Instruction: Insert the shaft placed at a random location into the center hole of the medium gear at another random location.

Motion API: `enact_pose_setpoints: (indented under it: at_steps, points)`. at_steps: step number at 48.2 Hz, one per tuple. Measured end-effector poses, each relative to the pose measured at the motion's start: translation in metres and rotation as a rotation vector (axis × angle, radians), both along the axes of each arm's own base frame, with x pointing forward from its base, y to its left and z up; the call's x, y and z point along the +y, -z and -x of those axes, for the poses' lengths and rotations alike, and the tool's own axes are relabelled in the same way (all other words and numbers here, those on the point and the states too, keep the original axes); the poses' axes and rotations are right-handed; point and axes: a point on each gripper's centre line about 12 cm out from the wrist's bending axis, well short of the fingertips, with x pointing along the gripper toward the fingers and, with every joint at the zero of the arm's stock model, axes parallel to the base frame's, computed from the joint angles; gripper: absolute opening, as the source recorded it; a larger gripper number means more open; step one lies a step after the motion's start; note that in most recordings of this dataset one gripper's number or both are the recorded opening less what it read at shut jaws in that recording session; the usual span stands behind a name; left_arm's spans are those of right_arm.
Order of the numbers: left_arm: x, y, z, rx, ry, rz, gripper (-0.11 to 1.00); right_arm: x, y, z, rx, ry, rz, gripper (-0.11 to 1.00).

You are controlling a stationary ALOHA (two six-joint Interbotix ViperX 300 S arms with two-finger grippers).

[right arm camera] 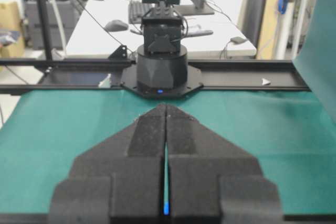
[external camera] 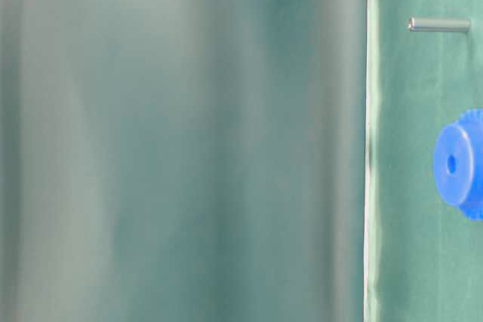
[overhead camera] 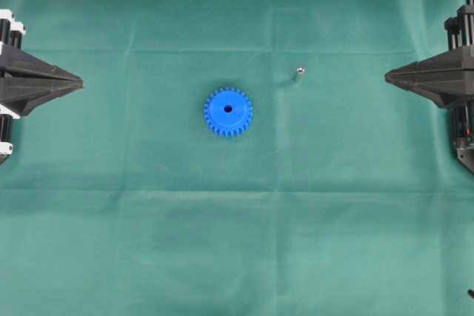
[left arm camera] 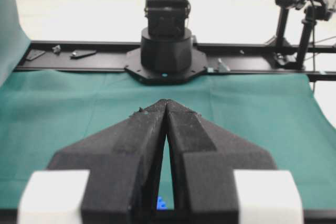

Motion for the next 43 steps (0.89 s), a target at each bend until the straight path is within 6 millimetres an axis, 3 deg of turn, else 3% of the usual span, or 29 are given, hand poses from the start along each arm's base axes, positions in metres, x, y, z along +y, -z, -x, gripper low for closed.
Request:
enact_pose_setpoints:
  at_steps: [23,29,38,40,43]
  points:
    - [-0.001,-0.005,-0.002,-0.008,0.005,-0.004,0.0,-0.012,0.015,-0.008,0.093,0.06,-0.005,0.04]
    - [-0.001,-0.005,-0.002,-0.006,0.005,-0.004,0.0,-0.021,0.026,-0.015,0.145,0.098,-0.009,0.3]
    - [-0.001,-0.005,-0.002,-0.006,0.005,-0.004,0.0,-0.043,0.064,-0.03,0.284,0.185,-0.028,0.85]
    - [-0.001,-0.005,-0.002,-0.005,0.005,-0.004,0.0,-0.047,0.074,-0.035,0.316,0.197,-0.033,0.91]
    - [-0.001,-0.005,-0.002,-0.005,0.005,-0.006,0.0,-0.051,0.089,-0.041,0.357,0.208,-0.039,0.87]
